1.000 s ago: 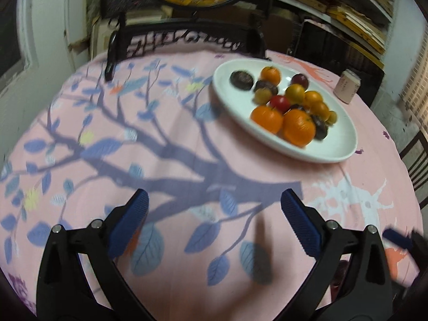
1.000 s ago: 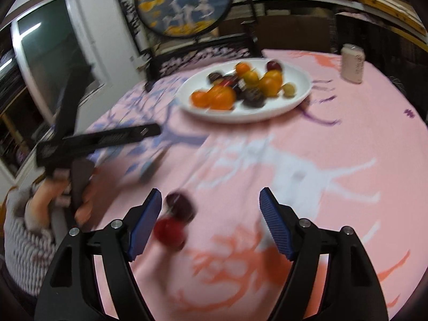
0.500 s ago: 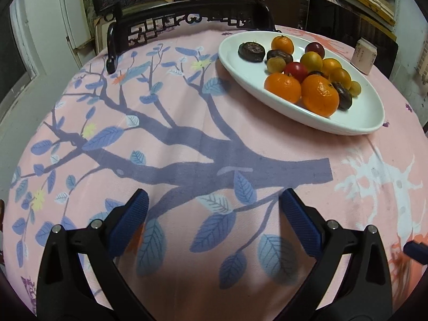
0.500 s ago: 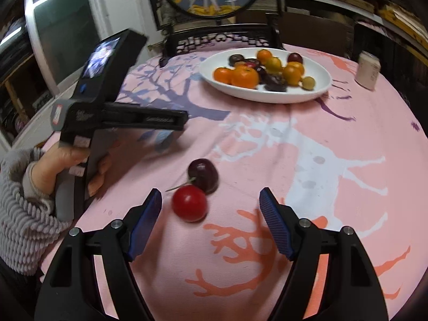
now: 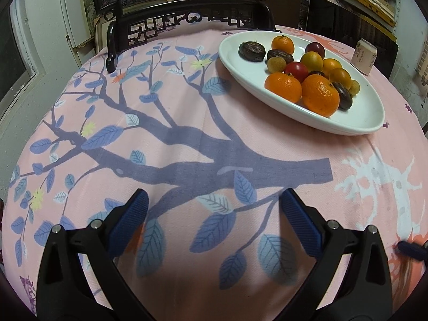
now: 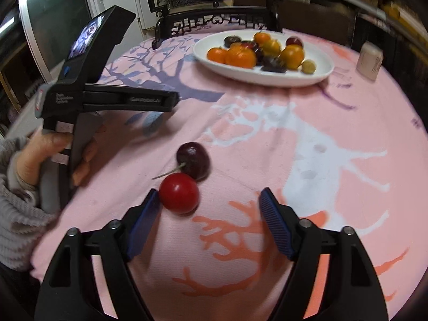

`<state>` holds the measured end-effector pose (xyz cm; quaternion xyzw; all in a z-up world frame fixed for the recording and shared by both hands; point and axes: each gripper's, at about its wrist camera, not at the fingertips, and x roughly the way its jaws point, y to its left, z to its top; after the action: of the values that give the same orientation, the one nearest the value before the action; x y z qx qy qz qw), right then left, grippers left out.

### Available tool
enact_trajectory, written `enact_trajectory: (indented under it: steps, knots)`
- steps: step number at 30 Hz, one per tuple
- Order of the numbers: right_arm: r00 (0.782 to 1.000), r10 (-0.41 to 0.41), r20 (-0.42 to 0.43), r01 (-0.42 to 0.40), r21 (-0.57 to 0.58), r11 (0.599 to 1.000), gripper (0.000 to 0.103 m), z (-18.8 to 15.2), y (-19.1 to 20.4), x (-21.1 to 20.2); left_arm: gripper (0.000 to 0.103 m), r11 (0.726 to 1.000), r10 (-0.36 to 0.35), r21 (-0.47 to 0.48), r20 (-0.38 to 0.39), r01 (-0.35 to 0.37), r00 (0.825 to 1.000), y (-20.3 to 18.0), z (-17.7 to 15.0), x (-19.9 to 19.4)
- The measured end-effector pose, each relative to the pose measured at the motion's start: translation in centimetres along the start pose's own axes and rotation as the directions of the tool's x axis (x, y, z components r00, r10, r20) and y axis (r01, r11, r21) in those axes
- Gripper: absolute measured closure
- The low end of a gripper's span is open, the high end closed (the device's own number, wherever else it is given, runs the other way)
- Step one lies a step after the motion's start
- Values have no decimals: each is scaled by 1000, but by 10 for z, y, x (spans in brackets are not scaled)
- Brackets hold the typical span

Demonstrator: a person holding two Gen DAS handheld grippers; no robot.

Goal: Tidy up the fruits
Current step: 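Move both tools toward the red tomato and dark cherry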

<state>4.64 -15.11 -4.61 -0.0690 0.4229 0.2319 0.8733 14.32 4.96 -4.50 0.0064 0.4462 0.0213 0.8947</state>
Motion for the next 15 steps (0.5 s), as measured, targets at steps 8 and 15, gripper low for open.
enact_trajectory:
  steps: [8,15]
  knots:
    - [990,-92,107,75,159,985,14,0,-49,-21,2,1000,0,0,0,0,1000,0,0,0]
    - [991,-78,111,58,175,983,14,-2,-52,-22,2,1000,1,1,0,-1,1000,0,0,0]
